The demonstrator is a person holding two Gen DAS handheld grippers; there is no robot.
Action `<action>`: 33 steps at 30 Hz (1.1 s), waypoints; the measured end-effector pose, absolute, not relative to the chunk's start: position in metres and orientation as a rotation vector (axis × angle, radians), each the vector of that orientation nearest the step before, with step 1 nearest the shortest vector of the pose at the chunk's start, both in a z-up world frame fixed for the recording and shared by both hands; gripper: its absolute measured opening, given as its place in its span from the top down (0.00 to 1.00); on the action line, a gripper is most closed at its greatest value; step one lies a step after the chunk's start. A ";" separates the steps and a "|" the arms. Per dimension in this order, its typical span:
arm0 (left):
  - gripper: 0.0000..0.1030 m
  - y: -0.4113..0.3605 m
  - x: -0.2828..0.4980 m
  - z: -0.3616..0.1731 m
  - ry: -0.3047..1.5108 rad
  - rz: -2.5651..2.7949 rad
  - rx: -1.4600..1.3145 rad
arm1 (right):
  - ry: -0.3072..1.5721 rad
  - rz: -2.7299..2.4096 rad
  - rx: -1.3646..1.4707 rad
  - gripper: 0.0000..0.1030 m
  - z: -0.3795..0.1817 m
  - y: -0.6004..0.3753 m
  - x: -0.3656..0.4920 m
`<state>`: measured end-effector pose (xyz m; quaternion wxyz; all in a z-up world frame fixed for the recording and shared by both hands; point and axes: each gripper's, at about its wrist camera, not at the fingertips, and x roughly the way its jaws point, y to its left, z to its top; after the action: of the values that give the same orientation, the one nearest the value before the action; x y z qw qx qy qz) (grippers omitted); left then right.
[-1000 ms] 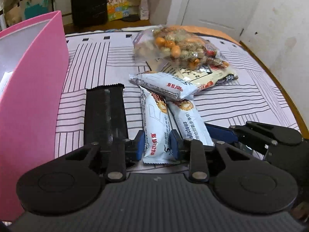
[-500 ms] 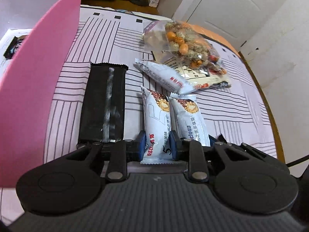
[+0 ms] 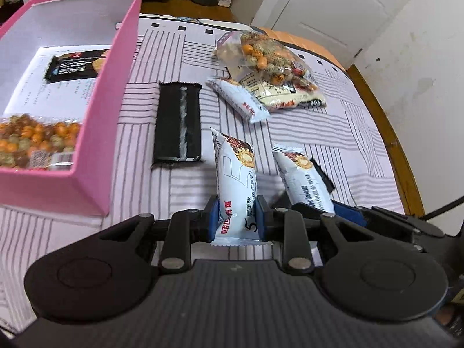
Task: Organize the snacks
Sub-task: 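Carry the wafer bar into the pink box and release it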
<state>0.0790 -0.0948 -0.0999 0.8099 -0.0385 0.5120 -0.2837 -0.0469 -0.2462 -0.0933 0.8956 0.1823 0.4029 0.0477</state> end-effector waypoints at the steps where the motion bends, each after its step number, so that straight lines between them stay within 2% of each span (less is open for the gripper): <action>1: 0.76 -0.091 0.076 -0.097 1.090 -0.605 -0.088 | 0.843 0.118 0.380 0.70 -0.090 -0.243 -0.049; 14: 0.76 -0.040 0.044 -0.052 1.079 -0.600 -0.102 | 0.918 0.362 0.303 0.70 -0.033 -0.210 -0.050; 20: 0.76 -0.005 0.034 -0.021 1.002 -0.566 -0.087 | 0.900 0.431 0.224 0.70 -0.002 -0.195 -0.032; 26: 0.76 0.028 0.043 0.008 0.912 -0.493 -0.053 | 0.830 0.493 0.101 0.70 0.015 -0.159 0.002; 33: 0.76 0.052 0.091 0.015 0.866 -0.374 -0.045 | 0.818 0.551 -0.021 0.70 0.003 -0.118 0.079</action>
<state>0.0907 0.0516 0.0148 0.8906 -0.0218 0.4171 -0.1799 0.0789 -0.1183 0.0033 0.8808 -0.0101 0.3926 0.2646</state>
